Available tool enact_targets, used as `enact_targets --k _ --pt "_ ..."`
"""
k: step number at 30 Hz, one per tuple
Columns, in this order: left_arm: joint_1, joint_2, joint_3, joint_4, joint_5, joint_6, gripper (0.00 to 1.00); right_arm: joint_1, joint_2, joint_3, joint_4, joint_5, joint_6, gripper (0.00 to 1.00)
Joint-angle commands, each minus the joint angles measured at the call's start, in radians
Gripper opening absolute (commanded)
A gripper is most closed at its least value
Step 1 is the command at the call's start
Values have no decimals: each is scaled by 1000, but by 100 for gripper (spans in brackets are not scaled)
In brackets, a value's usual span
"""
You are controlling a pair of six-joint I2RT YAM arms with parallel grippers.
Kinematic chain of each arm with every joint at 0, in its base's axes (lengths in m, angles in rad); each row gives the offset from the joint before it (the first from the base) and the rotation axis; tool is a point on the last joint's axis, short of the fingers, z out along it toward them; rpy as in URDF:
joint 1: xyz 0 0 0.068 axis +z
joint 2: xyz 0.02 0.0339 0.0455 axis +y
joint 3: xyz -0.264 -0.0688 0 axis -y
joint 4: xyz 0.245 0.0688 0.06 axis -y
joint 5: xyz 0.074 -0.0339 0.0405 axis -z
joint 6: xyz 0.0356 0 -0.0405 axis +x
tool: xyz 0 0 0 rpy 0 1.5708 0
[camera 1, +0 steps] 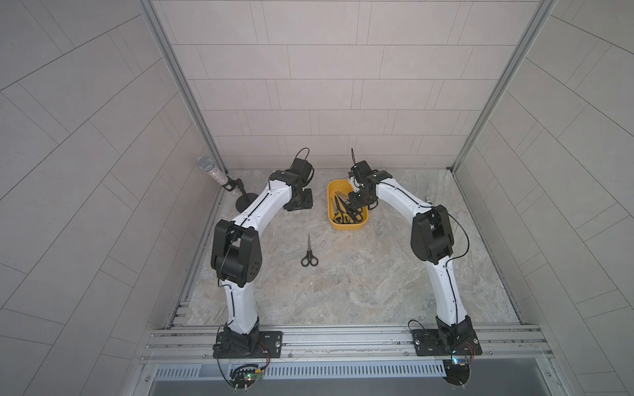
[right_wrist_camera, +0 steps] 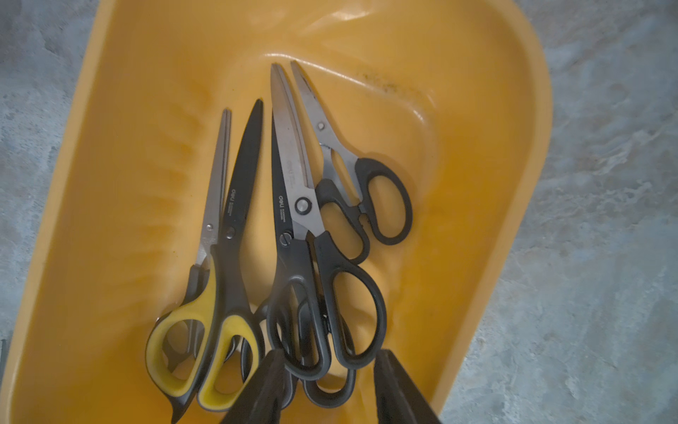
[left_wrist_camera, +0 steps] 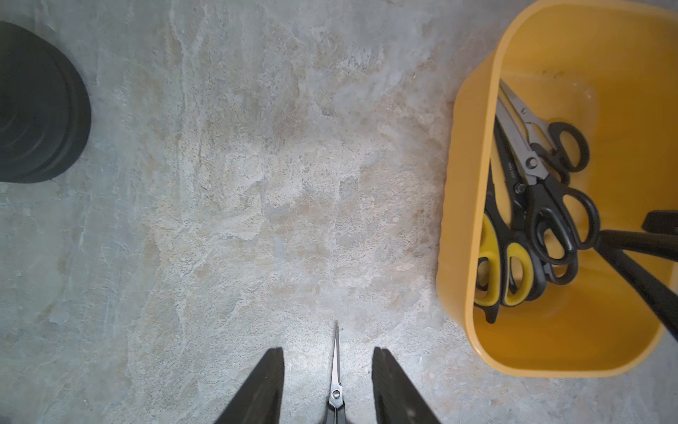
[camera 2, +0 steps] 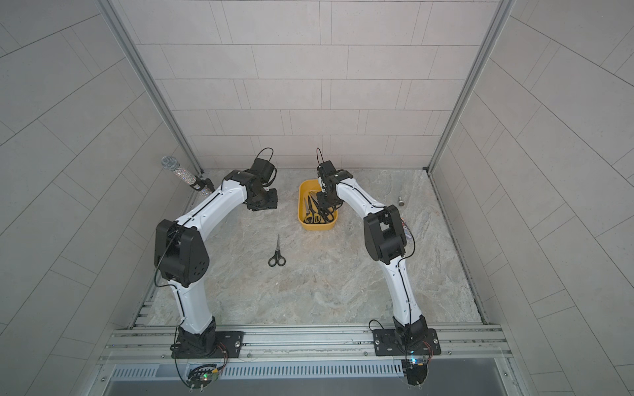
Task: Take the scissors out of the storage box
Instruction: Pick up the scissors from the storage box.
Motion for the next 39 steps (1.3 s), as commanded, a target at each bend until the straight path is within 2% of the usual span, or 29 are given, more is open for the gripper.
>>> enact_targets --k 1,7,17,22,28,32,39 --pt "12 -46 -6 8 0 18 45 3 36 12 -30 -9 13 45" --pt "22 -63 -36 17 7 14 45 13 75 77 -84 7 14 45" --pt "26 -80 -51 19 22 12 45 30 137 176 -149 135 75 46" --pt "29 -83 -63 26 24 8 45 28 183 240 -201 102 115 45" --pt "32 -87 -61 31 26 5 45 31 172 202 -232 51 186 43" --pt "35 -84 -58 34 34 -1 45 48 129 124 -199 73 200 44" --pt "36 -91 -59 35 39 -3 45 67 196 197 -229 60 212 45"
